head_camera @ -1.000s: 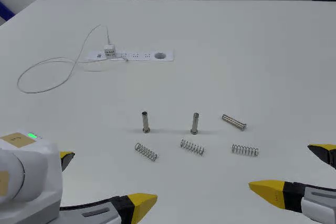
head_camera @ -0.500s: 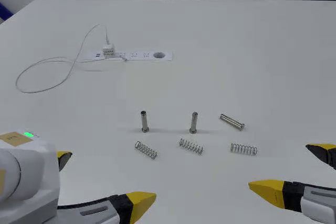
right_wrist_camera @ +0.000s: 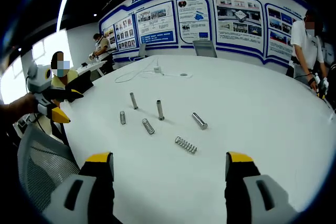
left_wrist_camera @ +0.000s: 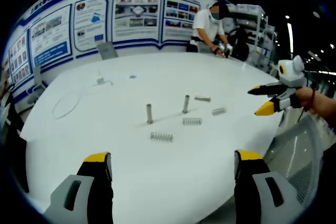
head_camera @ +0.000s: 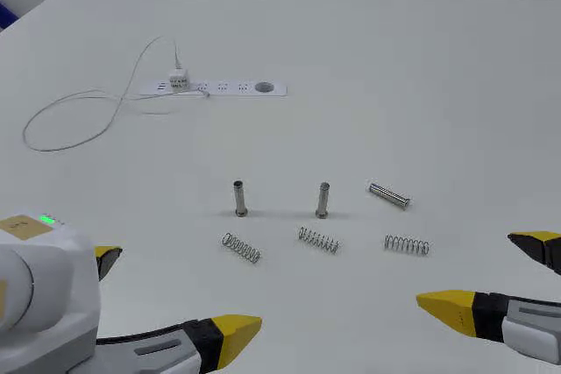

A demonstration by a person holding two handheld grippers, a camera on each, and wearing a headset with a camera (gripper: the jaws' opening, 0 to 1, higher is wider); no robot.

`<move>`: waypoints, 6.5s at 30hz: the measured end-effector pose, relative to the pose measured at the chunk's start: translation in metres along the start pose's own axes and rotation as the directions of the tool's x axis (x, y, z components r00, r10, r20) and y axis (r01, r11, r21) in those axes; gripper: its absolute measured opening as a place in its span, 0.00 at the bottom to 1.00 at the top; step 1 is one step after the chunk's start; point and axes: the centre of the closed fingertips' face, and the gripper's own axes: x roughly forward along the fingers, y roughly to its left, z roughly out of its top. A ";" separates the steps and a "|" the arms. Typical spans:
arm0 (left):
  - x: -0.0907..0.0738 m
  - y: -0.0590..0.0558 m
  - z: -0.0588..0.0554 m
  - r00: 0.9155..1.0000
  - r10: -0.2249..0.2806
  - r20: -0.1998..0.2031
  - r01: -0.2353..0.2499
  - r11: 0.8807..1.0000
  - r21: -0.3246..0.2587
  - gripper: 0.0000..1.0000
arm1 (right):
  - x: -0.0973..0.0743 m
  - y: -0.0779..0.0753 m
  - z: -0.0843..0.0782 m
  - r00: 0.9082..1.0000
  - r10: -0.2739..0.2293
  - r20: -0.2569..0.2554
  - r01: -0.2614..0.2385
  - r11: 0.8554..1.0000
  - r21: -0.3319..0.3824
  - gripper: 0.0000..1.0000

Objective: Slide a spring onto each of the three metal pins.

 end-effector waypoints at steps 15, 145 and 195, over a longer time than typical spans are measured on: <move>0.006 -0.001 0.000 1.000 -0.009 -0.002 0.009 1.000 0.005 0.97 | 0.029 -0.019 0.019 1.000 0.019 -0.013 -0.020 0.997 -0.071 0.78; 0.012 -0.013 0.017 0.996 -0.063 0.067 0.062 0.998 0.025 0.91 | 0.127 -0.063 0.044 0.983 -0.027 -0.183 -0.008 0.982 -0.189 0.08; 0.008 -0.021 0.023 0.994 -0.076 0.074 0.072 0.996 0.057 0.92 | 0.083 -0.045 0.020 0.965 0.057 -0.254 -0.099 0.983 -0.156 0.30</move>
